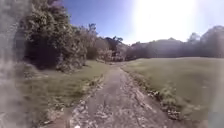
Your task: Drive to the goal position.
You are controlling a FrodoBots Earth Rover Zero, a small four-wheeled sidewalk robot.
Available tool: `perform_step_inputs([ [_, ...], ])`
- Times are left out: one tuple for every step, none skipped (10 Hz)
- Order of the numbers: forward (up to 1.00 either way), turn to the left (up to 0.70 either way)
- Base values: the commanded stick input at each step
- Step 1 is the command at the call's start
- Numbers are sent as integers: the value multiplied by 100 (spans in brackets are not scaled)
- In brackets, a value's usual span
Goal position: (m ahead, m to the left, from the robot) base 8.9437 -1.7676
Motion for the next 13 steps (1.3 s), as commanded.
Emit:
perform_step_inputs([
  [100,-15],
  [100,-1],
  [100,0],
  [100,1],
  [100,6],
  [100,0],
  [100,0],
  [100,0],
  [100,0],
  [100,0],
  [100,0],
  [100,0],
  [100,0],
])
